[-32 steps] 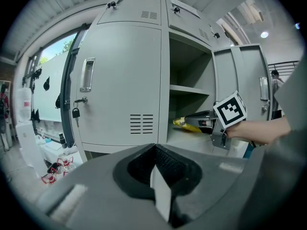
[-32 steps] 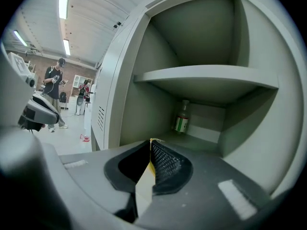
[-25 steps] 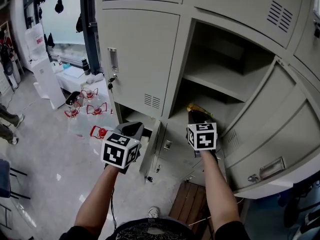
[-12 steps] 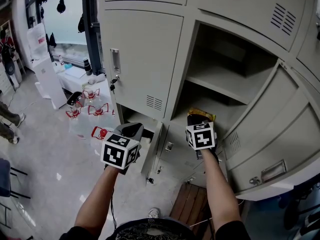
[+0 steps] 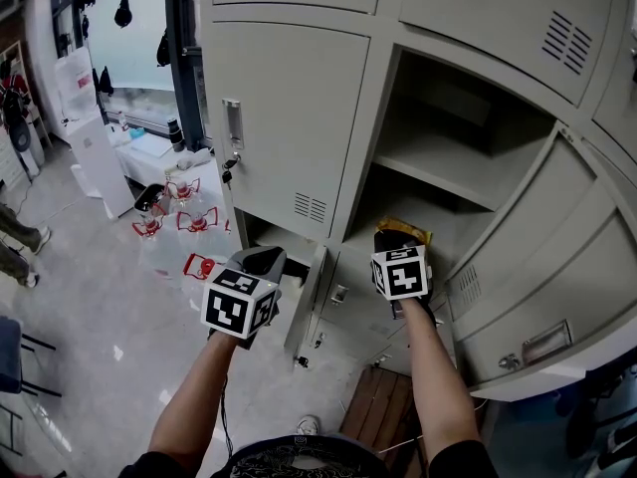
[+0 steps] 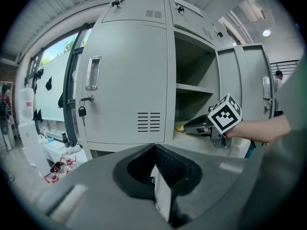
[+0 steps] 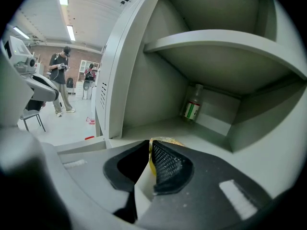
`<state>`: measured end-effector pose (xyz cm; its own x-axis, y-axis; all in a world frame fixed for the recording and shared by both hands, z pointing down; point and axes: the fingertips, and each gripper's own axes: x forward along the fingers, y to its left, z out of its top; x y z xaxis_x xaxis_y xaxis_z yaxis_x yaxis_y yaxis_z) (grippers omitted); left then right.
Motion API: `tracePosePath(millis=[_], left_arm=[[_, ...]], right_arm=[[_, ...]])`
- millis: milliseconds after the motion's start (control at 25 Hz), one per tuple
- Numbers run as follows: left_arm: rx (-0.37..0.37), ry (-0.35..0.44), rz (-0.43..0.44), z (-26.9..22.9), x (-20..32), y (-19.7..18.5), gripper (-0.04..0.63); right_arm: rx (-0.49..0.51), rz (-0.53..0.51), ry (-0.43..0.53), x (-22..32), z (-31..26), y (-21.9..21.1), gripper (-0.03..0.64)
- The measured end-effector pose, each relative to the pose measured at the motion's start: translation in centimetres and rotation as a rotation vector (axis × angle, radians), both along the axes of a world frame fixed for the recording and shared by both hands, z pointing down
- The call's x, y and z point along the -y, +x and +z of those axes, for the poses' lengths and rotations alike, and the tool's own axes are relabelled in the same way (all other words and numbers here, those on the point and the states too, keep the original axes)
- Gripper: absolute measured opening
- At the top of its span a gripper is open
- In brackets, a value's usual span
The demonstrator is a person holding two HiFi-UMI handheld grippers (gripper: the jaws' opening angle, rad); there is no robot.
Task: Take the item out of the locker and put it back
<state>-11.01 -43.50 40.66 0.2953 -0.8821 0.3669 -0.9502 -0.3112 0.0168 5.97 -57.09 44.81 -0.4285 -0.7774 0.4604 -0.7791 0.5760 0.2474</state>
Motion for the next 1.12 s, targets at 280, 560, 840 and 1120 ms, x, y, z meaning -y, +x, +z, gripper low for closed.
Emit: tracePosePath(millis=[280,560,840,1120], left_arm=[[-0.004,0.003,0.005,0.0,-0.1,-0.3,0.002],[-0.006,0.005,0.021,-0.3,-0.8,-0.2,0.002],[-0.012,0.018,0.027,-0.8,-1.8,-0.5,0.002],[-0.018,0.026,0.029,-1.3,-3.2,-1.1,0.002]], right_arm=[[0.007,0.011,-0.003,-0.4,0.0,-0.1,0.081],[0.012,0.021,0.005,-1.4,-0.7,-0.1,0.091],[0.053,0.028,0.013,-3.3,-1.8,-0.5,0.091],[0.120,0.027,0.031,-6.1,-3.5,-1.3,0.087]])
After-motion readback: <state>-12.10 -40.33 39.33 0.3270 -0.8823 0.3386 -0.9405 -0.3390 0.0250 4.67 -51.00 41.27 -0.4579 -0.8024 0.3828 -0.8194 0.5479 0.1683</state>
